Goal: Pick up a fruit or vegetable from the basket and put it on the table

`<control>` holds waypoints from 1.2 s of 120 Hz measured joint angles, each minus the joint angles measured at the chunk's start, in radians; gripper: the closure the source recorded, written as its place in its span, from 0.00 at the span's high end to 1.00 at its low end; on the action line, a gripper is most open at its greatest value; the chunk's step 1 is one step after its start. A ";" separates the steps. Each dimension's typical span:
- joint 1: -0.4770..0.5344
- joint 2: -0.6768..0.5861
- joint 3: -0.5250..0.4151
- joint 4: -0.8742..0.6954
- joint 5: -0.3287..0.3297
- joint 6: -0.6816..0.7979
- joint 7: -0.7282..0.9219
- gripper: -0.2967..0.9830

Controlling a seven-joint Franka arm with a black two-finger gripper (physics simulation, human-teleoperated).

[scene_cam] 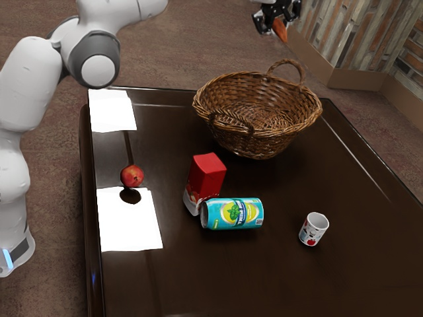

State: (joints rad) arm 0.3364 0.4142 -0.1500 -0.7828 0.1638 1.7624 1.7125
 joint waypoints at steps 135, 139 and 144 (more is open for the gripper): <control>-0.454 0.166 0.050 -0.261 -0.003 0.097 -0.209 0.68; -0.454 0.166 0.051 -0.261 -0.003 0.099 -0.215 0.70; -0.452 0.165 0.054 -0.261 -0.002 0.101 -0.225 0.71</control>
State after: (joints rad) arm -0.1155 0.5796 -0.0960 -1.0439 0.1617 1.8631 1.4879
